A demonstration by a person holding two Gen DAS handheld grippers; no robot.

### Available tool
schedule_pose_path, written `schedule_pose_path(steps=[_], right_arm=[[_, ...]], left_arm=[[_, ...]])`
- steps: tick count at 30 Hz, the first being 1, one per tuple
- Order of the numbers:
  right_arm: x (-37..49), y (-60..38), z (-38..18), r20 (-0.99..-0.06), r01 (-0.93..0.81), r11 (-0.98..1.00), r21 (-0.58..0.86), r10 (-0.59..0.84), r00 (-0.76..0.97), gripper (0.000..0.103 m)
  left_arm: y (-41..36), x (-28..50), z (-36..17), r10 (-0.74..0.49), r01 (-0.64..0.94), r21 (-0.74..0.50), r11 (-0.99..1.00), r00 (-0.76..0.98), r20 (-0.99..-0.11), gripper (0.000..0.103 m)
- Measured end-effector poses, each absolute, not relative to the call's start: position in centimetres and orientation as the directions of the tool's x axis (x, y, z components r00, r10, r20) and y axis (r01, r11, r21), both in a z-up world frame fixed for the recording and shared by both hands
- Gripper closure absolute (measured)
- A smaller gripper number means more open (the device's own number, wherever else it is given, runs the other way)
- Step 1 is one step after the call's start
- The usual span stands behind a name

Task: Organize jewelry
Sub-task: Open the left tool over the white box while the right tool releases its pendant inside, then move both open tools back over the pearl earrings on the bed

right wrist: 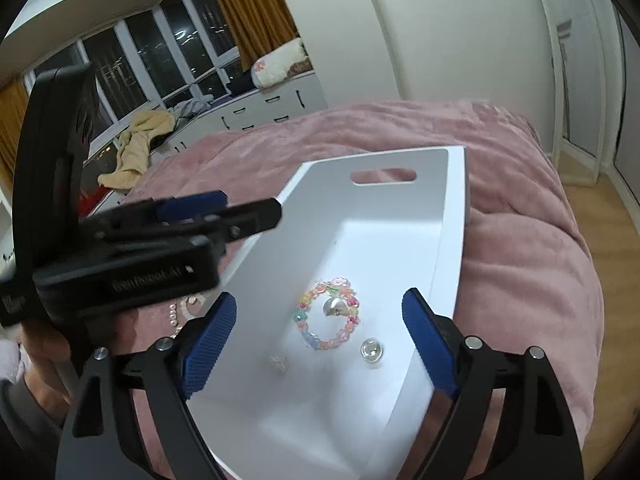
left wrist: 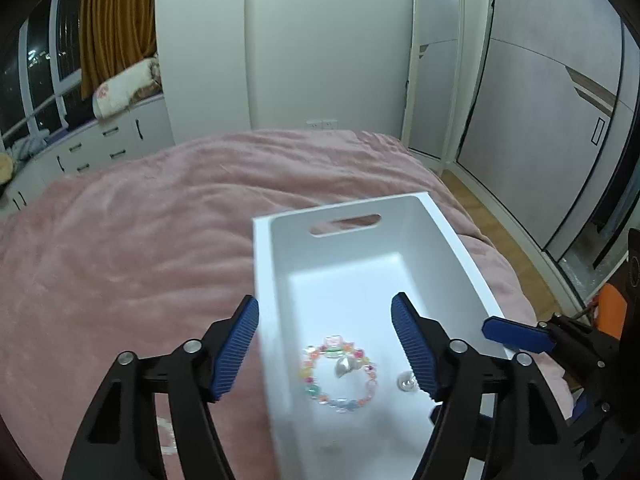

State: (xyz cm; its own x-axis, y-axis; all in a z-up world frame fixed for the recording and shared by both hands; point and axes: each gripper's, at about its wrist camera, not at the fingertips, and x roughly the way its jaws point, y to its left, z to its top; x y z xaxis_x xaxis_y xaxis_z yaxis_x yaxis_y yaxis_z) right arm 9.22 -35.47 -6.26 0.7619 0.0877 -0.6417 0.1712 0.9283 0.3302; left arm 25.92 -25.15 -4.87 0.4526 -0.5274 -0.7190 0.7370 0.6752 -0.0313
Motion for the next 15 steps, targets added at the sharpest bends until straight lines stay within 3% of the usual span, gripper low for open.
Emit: schedule_pose_path(steps=[6, 10, 15], right_arm=[[7.8, -36.2, -5.2, -0.585, 0.180, 0.922, 0.342, 0.060, 0.809, 0.015], [6.5, -36.2, -4.0, -0.520, 0.190, 0.929, 0.317, 0.003, 0.854, 0.006], [5.4, -34.8, -2.2, -0.424, 0.146, 0.955, 0.258, -0.024, 0.906, 0.005]], left_arm=[[-22.1, 26.2, -2.8, -0.507, 0.700, -0.007, 0.714, 0.511, -0.694, 0.011], [-19.2, 26.5, -1.7, -0.487, 0.662, -0.002, 0.749, 0.549, -0.679, 0.010], [-15.3, 26.5, -0.7, -0.460, 0.634, 0.023, 0.773, 0.585, -0.668, 0.009]])
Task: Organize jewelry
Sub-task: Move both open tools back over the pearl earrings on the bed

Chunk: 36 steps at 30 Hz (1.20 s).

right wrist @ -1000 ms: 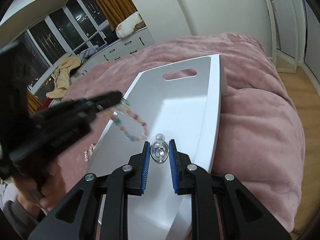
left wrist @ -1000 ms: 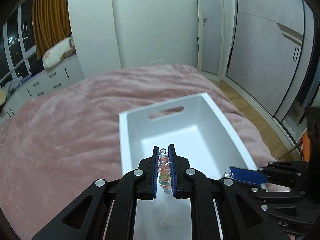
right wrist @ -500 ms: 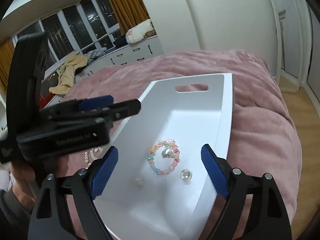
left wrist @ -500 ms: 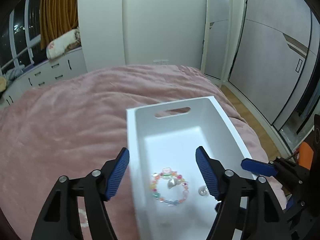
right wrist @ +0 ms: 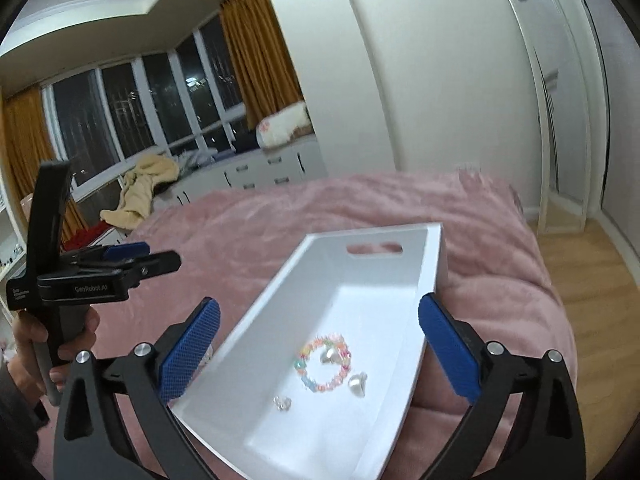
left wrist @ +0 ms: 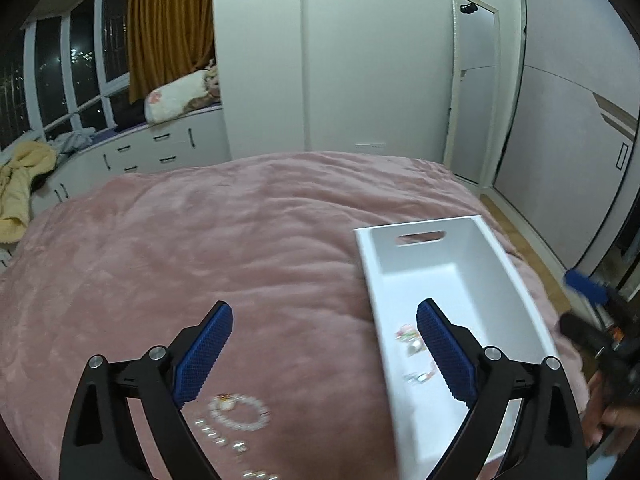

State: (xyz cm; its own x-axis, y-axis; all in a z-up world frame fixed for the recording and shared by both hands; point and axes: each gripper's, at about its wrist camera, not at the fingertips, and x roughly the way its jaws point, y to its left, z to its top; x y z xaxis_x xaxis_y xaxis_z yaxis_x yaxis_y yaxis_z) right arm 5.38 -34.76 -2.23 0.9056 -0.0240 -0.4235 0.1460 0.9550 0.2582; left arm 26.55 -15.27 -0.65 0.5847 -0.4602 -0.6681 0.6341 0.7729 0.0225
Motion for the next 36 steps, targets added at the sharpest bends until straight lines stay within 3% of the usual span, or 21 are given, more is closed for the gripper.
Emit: schedule_pose_path(steps=[5, 13, 22, 31, 36], right_arm=[[4.2, -31.6, -0.7, -0.339, 0.057, 0.988, 0.144, -0.005, 0.941, 0.005], [3.6, -25.2, 0.0, -0.254, -0.137, 0.975, 0.175, 0.179, 0.950, 0.005], [6.5, -17.0, -3.7, -0.382, -0.318, 0.940, 0.125, 0.342, 0.858, 0.005], [9.9, -14.2, -9.8, -0.552, -0.314, 0.939, 0.144, 0.339, 0.762, 0.005], [10.7, -11.6, -11.6, -0.557, -0.324, 0.946, 0.034, 0.287, 0.779, 0.004]], left_arm=[[-10.3, 26.8, -0.3, -0.427, 0.582, 0.021, 0.813, 0.620, -0.658, 0.008], [-3.8, 27.1, -3.4, -0.350, 0.502, 0.026, 0.865, 0.639, -0.685, 0.009], [-1.0, 28.2, -8.2, -0.323, 0.472, 0.000, 0.882, 0.604, -0.729, 0.009], [-0.5, 30.0, -14.1, -0.312, 0.456, -0.037, 0.889, 0.546, -0.777, 0.009], [-0.5, 30.8, -16.3, -0.309, 0.457, -0.042, 0.888, 0.528, -0.791, 0.011]])
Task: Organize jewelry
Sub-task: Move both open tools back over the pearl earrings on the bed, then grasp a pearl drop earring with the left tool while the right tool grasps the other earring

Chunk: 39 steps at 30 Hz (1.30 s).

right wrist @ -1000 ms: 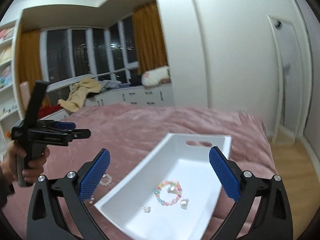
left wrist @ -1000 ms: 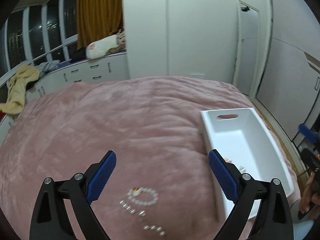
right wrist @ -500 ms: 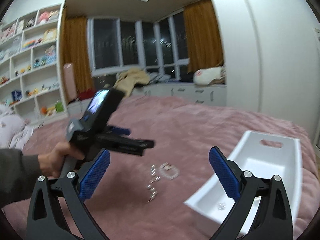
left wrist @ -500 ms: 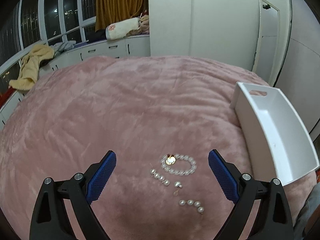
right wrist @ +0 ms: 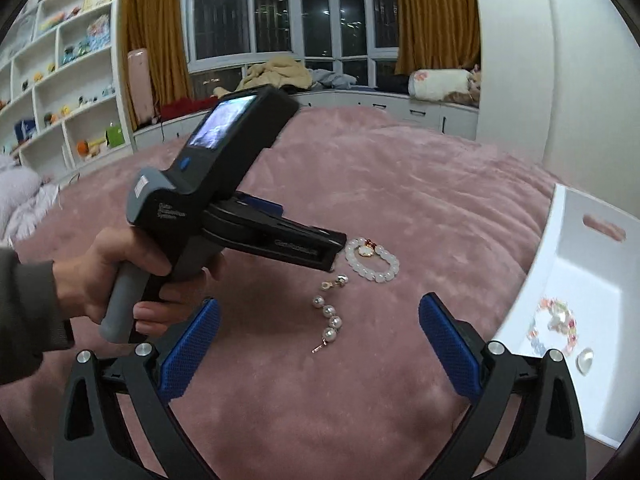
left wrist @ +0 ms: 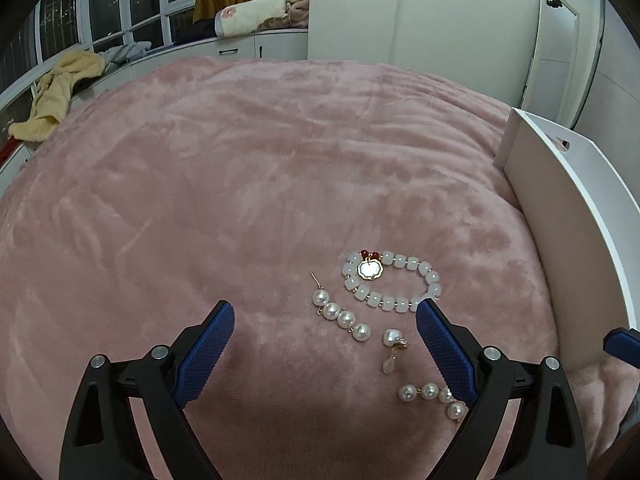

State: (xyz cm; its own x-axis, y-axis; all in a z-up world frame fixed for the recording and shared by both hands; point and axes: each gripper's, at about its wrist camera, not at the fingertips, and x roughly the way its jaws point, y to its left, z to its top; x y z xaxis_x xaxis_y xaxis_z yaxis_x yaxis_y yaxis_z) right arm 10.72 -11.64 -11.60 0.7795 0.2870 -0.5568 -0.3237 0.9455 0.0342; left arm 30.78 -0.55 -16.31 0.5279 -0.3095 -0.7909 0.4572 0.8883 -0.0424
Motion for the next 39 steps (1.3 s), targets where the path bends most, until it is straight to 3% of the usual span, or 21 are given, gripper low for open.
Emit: schedule_pose_path(steps=[6, 15, 18, 21, 23, 25, 27, 33, 39], right_arm=[[10.0, -9.4, -12.1, -0.536, -0.398, 0.917, -0.020, 0.326, 0.778, 0.009], [14.3, -9.3, -16.6, -0.654, -0.324, 0.945, 0.048, 0.275, 0.705, 0.021], [15.7, -10.0, -18.0, -0.693, -0.292, 0.949, 0.117, 0.289, 0.661, 0.030], [16.4, -10.6, -19.0, -0.718, -0.278, 0.947, 0.158, 0.304, 0.626, 0.045], [16.4, -10.8, -19.1, -0.715, -0.279, 0.943, 0.184, 0.323, 0.621, 0.067], [16.2, -11.1, -19.1, -0.707, -0.288, 0.933, 0.215, 0.352, 0.614, 0.076], [15.9, -11.3, -19.0, -0.696, -0.288, 0.930, 0.228, 0.363, 0.620, 0.076], [15.7, -11.5, -18.5, -0.689, -0.280, 0.932, 0.231, 0.359, 0.629, 0.090], [15.8, -11.2, -18.6, -0.718, -0.272, 0.942, 0.199, 0.329, 0.614, 0.091]], left_arm=[[-0.5, 32.0, -18.1, -0.286, 0.445, -0.035, 0.895, 0.511, -0.811, 0.017], [-0.6, 33.3, -19.9, -0.270, 0.437, -0.030, 0.899, 0.497, -0.825, 0.017], [-0.7, 33.6, -20.3, -0.260, 0.431, -0.023, 0.902, 0.498, -0.827, 0.019], [-0.8, 33.8, -20.4, -0.246, 0.426, -0.009, 0.905, 0.506, -0.826, 0.025], [-0.5, 33.9, -20.3, -0.242, 0.414, -0.009, 0.910, 0.513, -0.823, 0.033], [0.0, 34.0, -20.2, -0.242, 0.401, -0.016, 0.916, 0.518, -0.820, 0.044], [0.6, 34.0, -20.1, -0.244, 0.392, -0.025, 0.920, 0.519, -0.819, 0.053], [1.5, 33.3, -19.7, -0.253, 0.396, -0.037, 0.917, 0.509, -0.823, 0.081], [2.1, 32.4, -19.5, -0.265, 0.397, -0.052, 0.917, 0.504, -0.822, 0.086]])
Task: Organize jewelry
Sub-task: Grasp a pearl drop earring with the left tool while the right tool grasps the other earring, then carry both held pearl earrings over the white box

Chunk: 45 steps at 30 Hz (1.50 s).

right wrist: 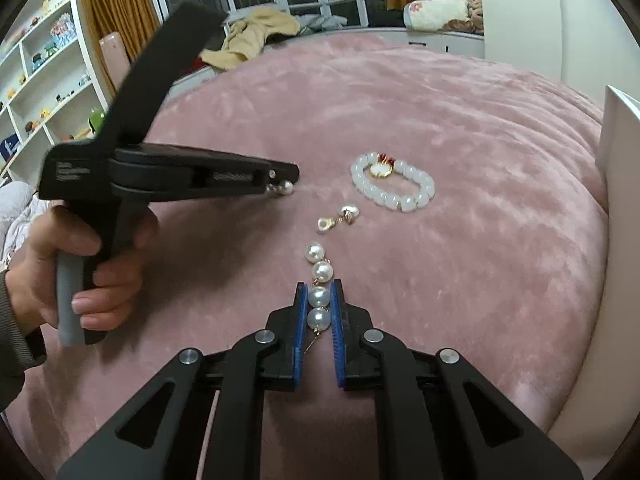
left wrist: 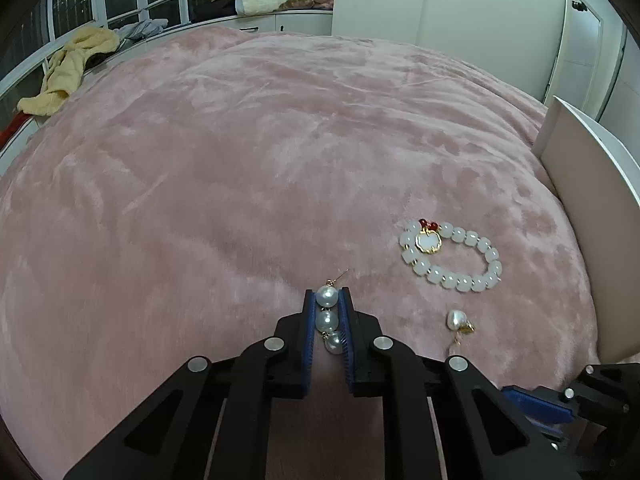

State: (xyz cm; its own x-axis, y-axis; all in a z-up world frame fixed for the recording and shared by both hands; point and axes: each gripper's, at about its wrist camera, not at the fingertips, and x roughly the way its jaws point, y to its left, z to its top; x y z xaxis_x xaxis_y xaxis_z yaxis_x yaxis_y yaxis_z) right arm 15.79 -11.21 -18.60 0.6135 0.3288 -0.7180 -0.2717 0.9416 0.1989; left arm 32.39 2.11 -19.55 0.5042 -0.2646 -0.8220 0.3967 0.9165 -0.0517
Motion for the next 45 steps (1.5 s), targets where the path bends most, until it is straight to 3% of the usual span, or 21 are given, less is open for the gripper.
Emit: schedule_pose_path(steps=[11, 25, 35, 45], right_arm=[[14.4, -11.8, -14.9, -0.657, -0.300, 0.926, 0.230, 0.375, 0.654, 0.091], [12.9, -15.0, -7.9, -0.577, -0.286, 0.925, 0.250, 0.380, 0.723, 0.091], [12.3, -22.6, -3.2, -0.550, -0.154, 0.967, 0.203, 0.243, 0.799, 0.091], [10.2, -31.1, -3.2, -0.559, -0.014, 0.981, 0.195, 0.123, 0.820, 0.091]], left_arm=[[3.6, 29.7, -17.4, -0.281, 0.407, -0.054, 0.912, 0.523, -0.805, 0.087], [3.3, 26.2, -10.0, -0.341, 0.447, -0.055, 0.893, 0.590, -0.732, 0.087], [-2.4, 23.8, -5.9, -0.423, 0.539, -0.050, 0.841, 0.597, -0.682, 0.087], [-12.9, 22.1, -4.0, -0.538, 0.661, -0.073, 0.747, 0.536, -0.651, 0.087]])
